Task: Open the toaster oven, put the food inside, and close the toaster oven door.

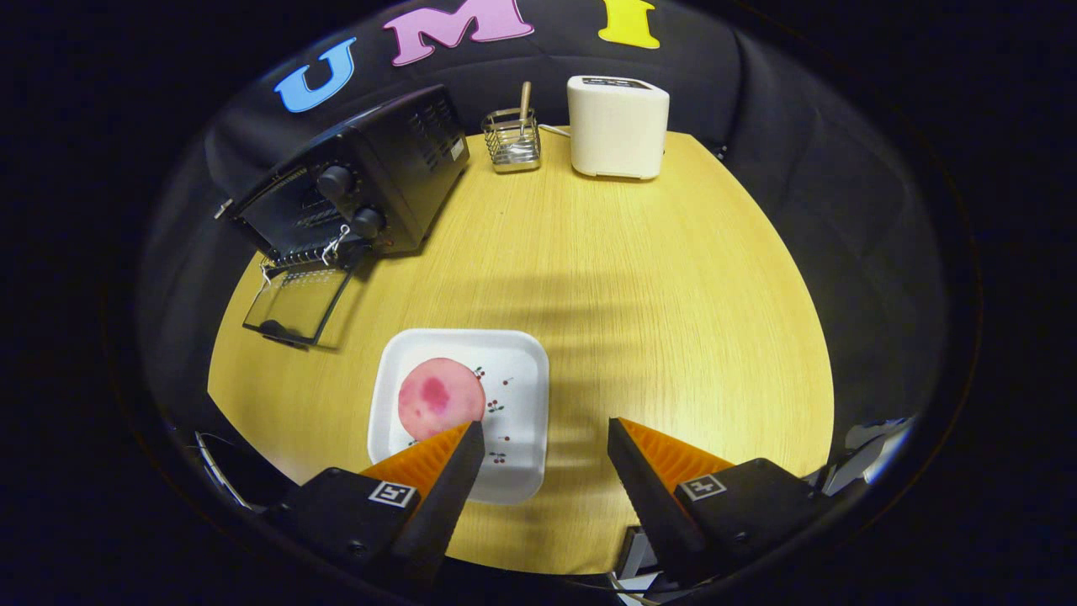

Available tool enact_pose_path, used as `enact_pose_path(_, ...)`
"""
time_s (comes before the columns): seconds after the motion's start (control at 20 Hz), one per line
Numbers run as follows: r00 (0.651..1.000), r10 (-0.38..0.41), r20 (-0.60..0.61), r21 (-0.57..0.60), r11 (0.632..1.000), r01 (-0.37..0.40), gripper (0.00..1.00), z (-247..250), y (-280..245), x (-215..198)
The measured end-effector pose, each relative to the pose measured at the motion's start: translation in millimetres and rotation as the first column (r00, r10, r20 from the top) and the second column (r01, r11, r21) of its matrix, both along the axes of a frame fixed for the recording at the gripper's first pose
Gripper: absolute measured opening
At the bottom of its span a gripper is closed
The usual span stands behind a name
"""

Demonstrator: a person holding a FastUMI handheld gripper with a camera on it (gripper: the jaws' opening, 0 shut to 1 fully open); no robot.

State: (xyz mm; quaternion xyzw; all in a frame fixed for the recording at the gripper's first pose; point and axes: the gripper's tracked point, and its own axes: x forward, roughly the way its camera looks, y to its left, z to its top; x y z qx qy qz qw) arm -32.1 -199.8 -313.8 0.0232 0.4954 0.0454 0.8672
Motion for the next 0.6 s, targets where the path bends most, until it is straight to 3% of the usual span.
enact_pose_path(0.3, 0.999, 0.035, -0.011, -0.01, 0.999, -0.035, 0.96, -24.5, 2.7, 1.8)
enact_pose_path(0.5, 1.0, 0.018, -0.024, 0.007, 1.0, -0.018, 0.81, -30.8, 6.4, 1.8)
enact_pose_path(0.6, 0.999, 0.013, -0.037, 0.001, 1.0, -0.013, 0.64, -32.6, 6.9, 2.9)
